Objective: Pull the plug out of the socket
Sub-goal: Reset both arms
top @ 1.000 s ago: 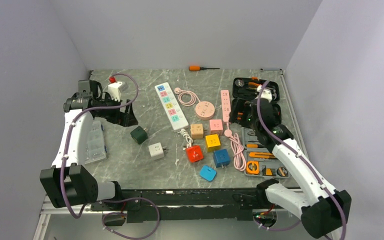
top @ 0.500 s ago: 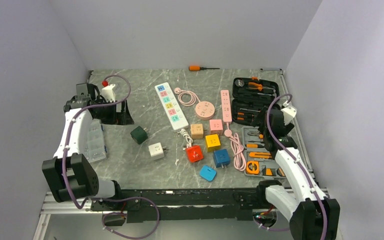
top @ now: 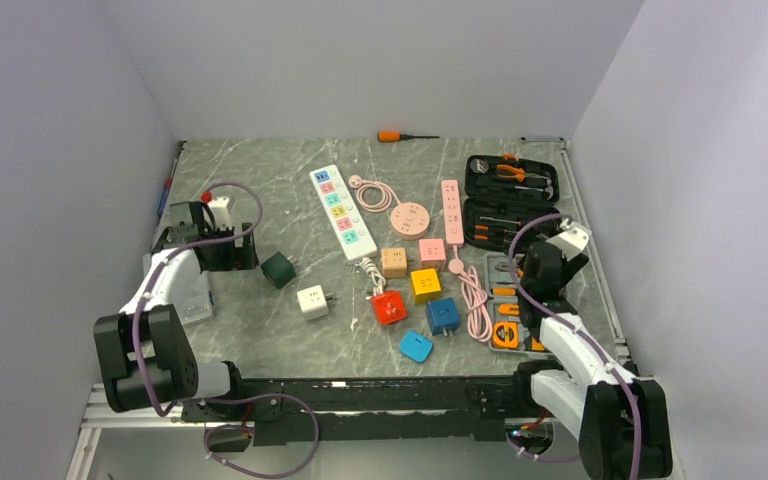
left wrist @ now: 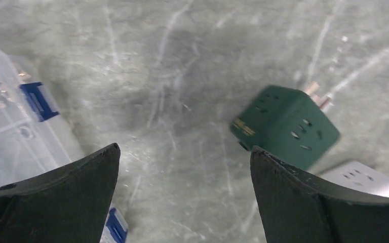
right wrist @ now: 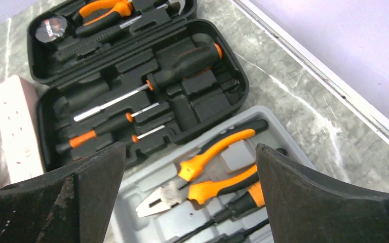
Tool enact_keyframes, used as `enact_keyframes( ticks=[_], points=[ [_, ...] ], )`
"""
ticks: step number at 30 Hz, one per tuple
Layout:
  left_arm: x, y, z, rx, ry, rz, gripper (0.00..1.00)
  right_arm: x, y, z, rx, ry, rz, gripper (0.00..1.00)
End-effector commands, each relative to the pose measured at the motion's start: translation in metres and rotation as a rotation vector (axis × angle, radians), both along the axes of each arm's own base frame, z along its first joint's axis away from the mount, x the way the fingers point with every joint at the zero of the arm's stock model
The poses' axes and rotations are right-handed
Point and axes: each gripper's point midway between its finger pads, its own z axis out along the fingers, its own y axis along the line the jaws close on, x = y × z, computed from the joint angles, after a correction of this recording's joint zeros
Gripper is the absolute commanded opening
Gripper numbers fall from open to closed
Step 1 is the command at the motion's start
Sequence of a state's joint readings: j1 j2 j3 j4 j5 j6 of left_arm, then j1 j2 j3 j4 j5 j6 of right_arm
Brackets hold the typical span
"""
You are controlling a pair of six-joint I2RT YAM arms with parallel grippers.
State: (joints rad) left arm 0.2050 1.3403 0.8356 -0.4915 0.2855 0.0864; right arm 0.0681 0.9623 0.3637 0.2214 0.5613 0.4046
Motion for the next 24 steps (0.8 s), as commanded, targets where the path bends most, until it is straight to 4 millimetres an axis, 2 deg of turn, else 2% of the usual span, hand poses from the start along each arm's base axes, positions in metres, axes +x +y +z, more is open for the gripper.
enact_keyframes(
  ticks=[1, 5, 6, 9, 12, 18, 22, 24],
  points=[
    [0.045, 0.031, 0.030, 0.148, -0.327, 0.105, 0.99, 0.003, -0.003, 0.035, -0.144, -0.248, 0.060, 1.00],
    [0.050, 0.025, 0.032, 0.145, -0.477, 0.079, 0.99, 0.006, 0.013, 0.033, -0.244, -0.286, 0.195, 1.00],
    [0.048, 0.022, 0.026, 0.142, -0.502, 0.071, 0.99, 0.008, 0.013, 0.029, -0.235, -0.283, 0.192, 1.00],
    [0.052, 0.021, 0.030, 0.142, -0.596, 0.073, 0.99, 0.012, 0.012, 0.025, -0.209, -0.298, 0.174, 1.00],
    [0.052, 0.021, 0.029, 0.145, -0.661, 0.082, 0.99, 0.010, 0.013, 0.025, -0.256, -0.321, 0.195, 1.00],
    [0.053, 0.022, 0.049, 0.159, -0.810, 0.103, 1.00, 0.008, 0.016, 0.021, -0.275, -0.361, 0.214, 1.00],
    [0.048, 0.022, 0.058, 0.178, -0.890, 0.109, 1.00, 0.004, 0.026, 0.004, -0.298, -0.352, 0.285, 1.00],
    [0.047, 0.023, 0.061, 0.179, -0.916, 0.125, 0.99, 0.007, 0.031, 0.003, -0.302, -0.363, 0.312, 1.00]
  ],
)
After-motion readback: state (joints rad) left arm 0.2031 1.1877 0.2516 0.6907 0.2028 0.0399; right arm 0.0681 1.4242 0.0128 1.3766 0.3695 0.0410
